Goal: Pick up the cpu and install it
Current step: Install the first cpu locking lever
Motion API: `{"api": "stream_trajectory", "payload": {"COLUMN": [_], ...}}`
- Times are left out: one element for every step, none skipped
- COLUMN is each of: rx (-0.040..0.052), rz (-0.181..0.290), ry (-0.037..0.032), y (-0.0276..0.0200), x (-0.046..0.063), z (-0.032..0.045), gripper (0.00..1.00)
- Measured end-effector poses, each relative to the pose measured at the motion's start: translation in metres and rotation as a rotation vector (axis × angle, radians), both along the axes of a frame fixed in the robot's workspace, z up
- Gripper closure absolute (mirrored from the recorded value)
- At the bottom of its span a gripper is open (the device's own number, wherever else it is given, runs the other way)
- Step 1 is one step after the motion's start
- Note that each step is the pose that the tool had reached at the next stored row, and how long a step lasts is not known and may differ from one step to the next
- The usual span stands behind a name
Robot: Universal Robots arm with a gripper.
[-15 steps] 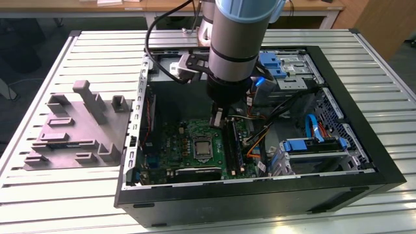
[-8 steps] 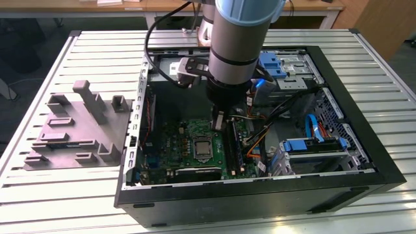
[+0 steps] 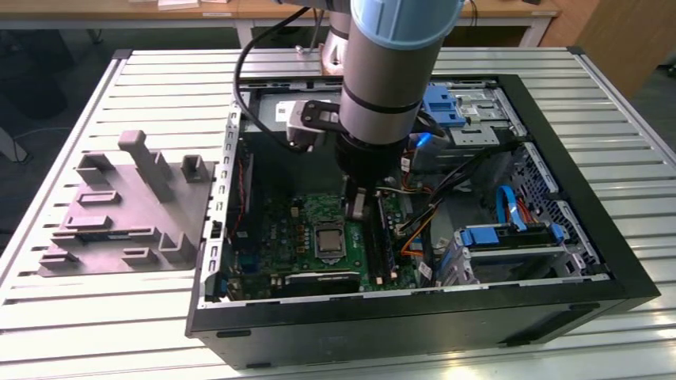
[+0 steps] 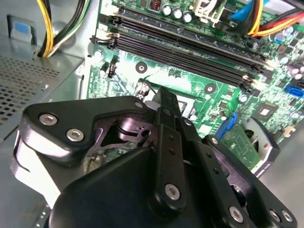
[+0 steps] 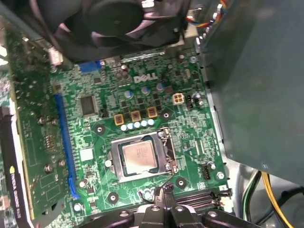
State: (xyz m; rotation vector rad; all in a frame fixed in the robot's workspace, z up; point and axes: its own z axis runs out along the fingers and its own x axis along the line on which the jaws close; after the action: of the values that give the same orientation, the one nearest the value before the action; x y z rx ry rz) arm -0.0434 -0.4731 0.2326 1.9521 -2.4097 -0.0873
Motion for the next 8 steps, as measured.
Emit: {"api": "stream_trajectory", "payload": {"rx": [0.0,0.0002,0.0001,0.0,0.0001,0.0001,0.0001,0.0], "rz": [0.011,0.016,0.016,0.016,0.016,0.016,0.016,0.017], "ry": [0.0,0.0,0.0,0.0,0.0,-0.0001,0.0,0.0], "y": [-0.0002,-0.0004,-0.0004,-0.0004,-0.0004,-0.0004,-0.0004,-0.0004], "x": [-0.0001,-0.0002,-0.0002,-0.0002,-0.0001,-0.0001,-0.0001,-0.0001], "z": [-0.0001,-0.0002,-0.0002,-0.0002,-0.0002,-0.0002,-0.0002,-0.0002], "gripper": [0.89,0.89,0.89,0.89,0.89,0.89,0.89,0.89]}}
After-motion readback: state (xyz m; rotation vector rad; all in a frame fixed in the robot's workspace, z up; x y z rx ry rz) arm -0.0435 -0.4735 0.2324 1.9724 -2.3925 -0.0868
